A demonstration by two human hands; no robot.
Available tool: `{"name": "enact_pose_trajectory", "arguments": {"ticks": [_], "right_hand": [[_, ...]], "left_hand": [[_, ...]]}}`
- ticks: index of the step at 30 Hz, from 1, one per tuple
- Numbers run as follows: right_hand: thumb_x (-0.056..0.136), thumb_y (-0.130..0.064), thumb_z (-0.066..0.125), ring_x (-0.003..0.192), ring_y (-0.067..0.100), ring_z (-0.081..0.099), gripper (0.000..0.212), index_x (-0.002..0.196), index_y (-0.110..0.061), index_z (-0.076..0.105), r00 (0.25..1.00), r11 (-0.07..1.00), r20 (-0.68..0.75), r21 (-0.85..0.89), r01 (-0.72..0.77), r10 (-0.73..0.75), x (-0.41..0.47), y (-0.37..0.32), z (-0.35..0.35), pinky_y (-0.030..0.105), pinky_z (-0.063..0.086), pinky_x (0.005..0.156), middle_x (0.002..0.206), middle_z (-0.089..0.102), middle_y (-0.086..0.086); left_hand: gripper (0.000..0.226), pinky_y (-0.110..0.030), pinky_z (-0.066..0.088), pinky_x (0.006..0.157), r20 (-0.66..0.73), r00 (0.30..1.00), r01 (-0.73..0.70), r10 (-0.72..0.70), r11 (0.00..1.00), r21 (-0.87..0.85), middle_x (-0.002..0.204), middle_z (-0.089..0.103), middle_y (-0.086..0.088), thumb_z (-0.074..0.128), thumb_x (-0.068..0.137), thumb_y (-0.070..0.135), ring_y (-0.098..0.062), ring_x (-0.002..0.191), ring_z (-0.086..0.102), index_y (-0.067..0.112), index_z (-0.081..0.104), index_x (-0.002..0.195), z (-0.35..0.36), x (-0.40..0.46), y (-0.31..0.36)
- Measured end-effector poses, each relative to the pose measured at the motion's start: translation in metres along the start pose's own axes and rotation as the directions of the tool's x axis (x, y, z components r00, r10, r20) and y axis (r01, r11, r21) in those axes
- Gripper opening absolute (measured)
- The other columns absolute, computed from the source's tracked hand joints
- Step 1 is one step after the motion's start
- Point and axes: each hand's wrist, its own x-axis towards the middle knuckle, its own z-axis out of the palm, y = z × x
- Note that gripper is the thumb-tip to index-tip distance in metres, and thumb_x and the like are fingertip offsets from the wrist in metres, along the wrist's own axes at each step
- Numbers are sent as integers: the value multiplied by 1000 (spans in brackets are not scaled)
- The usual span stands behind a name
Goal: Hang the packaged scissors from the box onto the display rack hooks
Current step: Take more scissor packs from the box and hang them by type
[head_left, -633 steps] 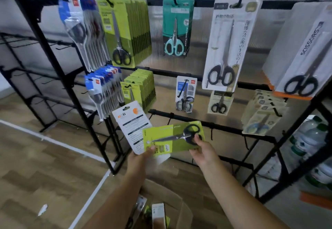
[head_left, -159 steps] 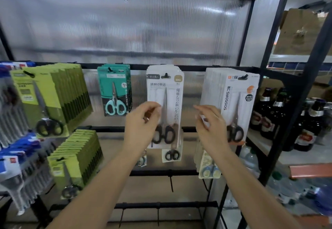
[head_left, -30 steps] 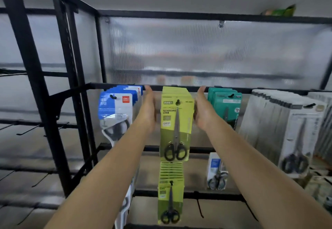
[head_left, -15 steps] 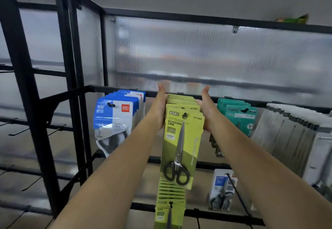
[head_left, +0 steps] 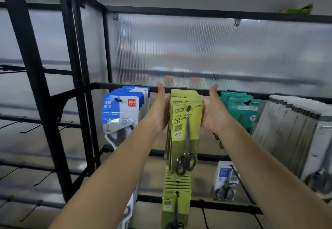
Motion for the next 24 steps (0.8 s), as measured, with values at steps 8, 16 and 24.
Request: {"name": "enact_pose_trajectory", "arguments": {"ticks": [8,16,24], "right_hand": [[87,-69,17,139,23,29,73,142,-25,36,995,988,-12,-127,93,-95,-41,30,-9,48,16,115,149,37,5],[96,-43,43,142,24,21,67,148,-40,0,977,928,-139,-358,105,-164,-39,41,16,54,16,114,154,24,-4],[96,-28,50,119,-1,35,74,149,-34,0,918,830,-144,-497,255,-369,-52,50,14,28,26,103,120,38,-34]], "left_hand": [[65,-30,45,89,55,993,-107,103,992,68,115,68,6,18,82,74,-8,106,63,40,69,101,-1,-42,-28],[45,-34,36,93,-63,975,-194,212,956,222,130,57,0,29,101,45,-20,120,50,24,47,135,15,-37,-28],[47,-11,34,90,-94,944,-278,317,914,295,127,55,13,42,101,24,2,119,50,20,32,146,4,-44,-38]]}}
